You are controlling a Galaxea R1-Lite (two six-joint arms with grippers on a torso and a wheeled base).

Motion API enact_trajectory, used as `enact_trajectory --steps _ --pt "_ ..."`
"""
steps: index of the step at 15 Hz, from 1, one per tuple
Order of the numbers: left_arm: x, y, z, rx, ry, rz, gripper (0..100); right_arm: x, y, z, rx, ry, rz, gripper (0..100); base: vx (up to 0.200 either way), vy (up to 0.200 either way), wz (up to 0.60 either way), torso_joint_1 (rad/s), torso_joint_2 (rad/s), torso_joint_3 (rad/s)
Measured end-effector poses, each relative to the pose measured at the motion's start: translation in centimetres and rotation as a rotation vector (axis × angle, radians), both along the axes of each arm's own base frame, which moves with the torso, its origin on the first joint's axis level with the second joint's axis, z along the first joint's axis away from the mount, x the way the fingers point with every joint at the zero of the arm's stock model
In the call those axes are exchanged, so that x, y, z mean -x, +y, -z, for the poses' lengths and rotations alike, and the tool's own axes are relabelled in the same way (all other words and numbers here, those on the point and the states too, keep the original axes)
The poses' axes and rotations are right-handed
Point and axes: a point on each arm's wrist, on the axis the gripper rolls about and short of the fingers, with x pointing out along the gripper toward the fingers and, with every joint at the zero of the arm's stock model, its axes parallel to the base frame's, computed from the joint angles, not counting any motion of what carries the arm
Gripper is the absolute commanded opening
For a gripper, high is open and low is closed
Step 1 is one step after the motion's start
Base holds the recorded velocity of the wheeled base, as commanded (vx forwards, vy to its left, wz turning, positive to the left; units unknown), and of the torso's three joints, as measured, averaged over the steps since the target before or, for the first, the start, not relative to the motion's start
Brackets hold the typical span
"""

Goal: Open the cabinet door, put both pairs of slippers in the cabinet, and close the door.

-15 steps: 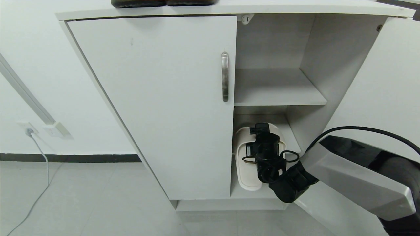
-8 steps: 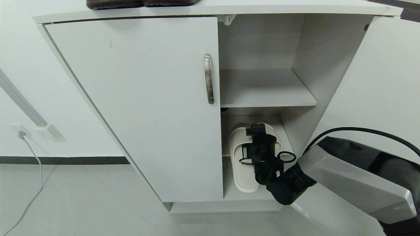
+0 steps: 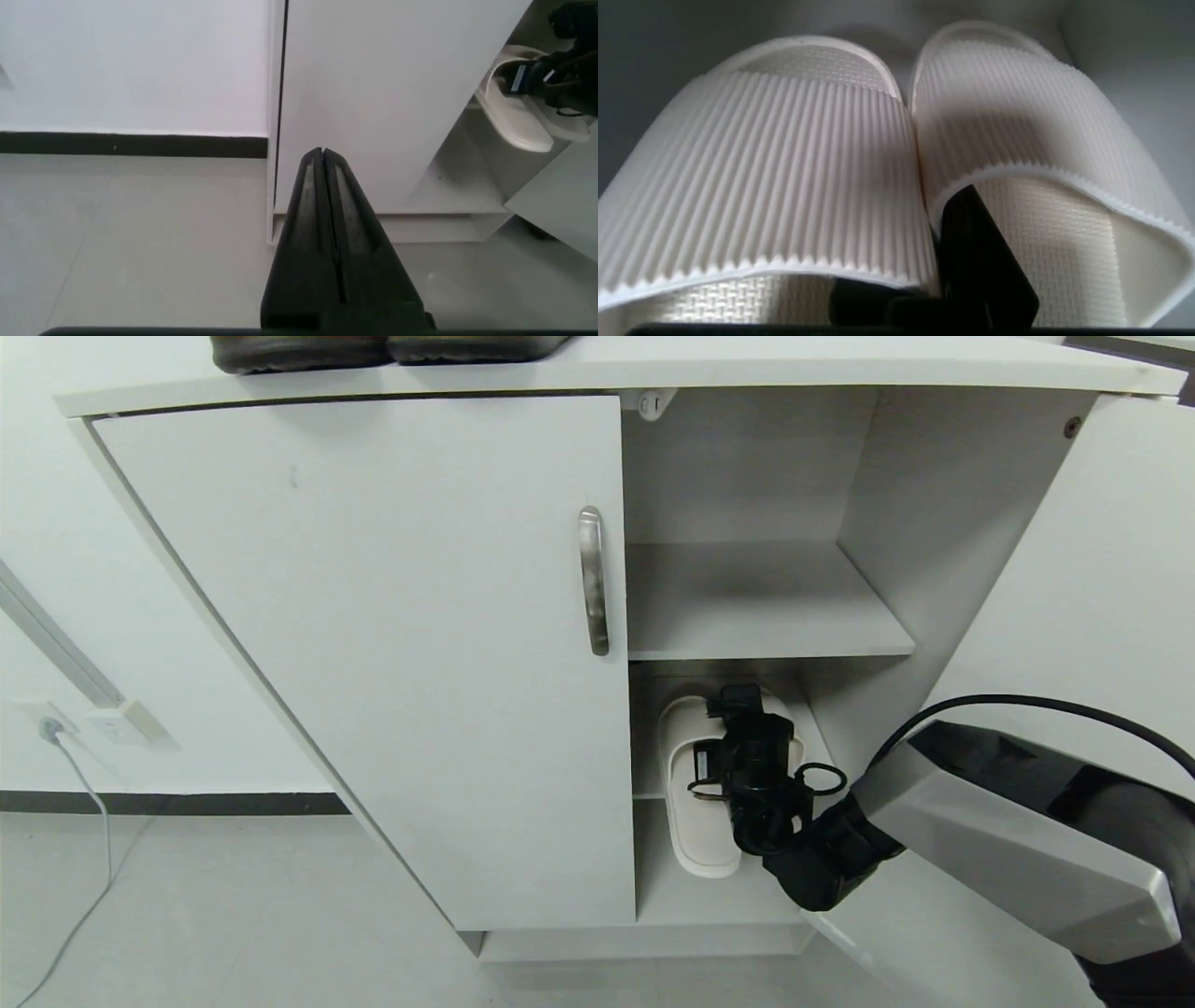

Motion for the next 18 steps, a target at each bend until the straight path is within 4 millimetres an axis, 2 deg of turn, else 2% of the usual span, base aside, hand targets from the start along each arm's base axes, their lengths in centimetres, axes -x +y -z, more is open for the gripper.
enact_trajectory --steps 11,16,18 --pt "0.0 0.0 0.0 0.0 0.0 0.0 0 -4.0 0.0 -1.2 -0.001 0.02 -0.031 0 0.0 0.0 0.0 0.0 0.0 0.0" --pt "0.0 0.0 0.0 0.0 0.001 0.0 0 -5.9 0.5 -2.7 0.004 0.027 -0.021 0 0.0 0.0 0.0 0.0 0.0 0.0" --pt "0.0 0.0 0.0 0.0 0.001 0.0 0 -6.5 0.5 -2.6 0.006 0.027 -0.013 0 0.0 0.0 0.0 0.0 0.0 0.0"
